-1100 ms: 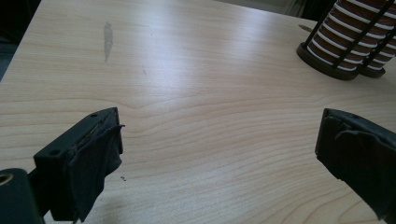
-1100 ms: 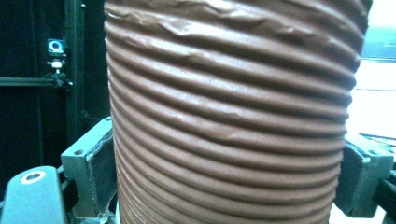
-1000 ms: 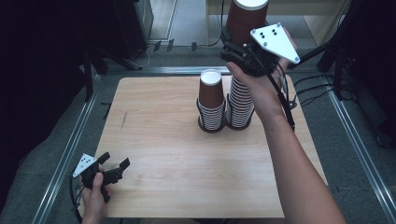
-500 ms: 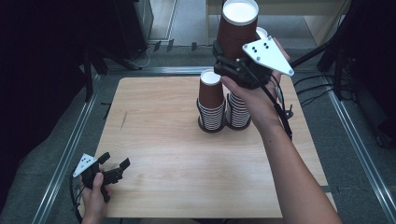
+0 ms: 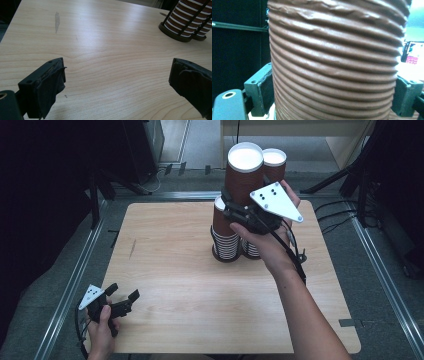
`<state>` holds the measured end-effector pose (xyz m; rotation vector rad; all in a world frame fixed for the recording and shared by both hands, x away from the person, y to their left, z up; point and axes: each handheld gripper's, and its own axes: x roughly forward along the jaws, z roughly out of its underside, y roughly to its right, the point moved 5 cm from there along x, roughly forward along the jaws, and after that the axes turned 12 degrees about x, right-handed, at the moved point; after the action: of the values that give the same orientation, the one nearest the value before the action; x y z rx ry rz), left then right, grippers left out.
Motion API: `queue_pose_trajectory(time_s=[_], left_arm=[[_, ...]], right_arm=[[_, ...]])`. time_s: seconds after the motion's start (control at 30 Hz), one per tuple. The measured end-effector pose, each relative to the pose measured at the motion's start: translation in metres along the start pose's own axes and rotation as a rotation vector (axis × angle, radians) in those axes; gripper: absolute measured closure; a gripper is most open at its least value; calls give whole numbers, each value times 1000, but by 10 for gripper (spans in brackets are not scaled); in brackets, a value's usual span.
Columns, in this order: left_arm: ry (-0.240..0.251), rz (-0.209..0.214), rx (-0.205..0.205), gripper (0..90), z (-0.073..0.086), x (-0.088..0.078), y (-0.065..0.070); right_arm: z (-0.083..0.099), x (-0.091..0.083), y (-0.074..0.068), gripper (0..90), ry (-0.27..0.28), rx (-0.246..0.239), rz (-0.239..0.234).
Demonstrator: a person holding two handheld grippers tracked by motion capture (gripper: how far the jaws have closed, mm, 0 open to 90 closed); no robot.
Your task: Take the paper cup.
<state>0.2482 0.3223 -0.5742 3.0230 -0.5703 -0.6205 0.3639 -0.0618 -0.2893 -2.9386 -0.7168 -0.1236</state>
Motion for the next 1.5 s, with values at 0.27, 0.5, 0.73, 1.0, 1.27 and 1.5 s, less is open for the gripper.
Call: queue_pose_trajectory(time_s=[0.27,0.5,0.73,1.0,1.27,1.5], left_arm=[[-1,-1,3,9,0,0,0],[-2,-2,7,10,0,0,1],[-4,-3,10,10,0,0,1],[-6,-6,14,9,0,0,1],[-9,-13,18,9,0,0,2],[-24,-76,64,9,-2,0,4]], right_arm=[[11,-13,-3,119,-11,-2,-16],[20,-25,-1,119,-24,11,-31],[31,-37,5,119,-38,20,-26],[52,-48,16,119,-68,45,5],[70,-61,25,119,-86,60,15],[89,-75,35,119,-114,49,20]])
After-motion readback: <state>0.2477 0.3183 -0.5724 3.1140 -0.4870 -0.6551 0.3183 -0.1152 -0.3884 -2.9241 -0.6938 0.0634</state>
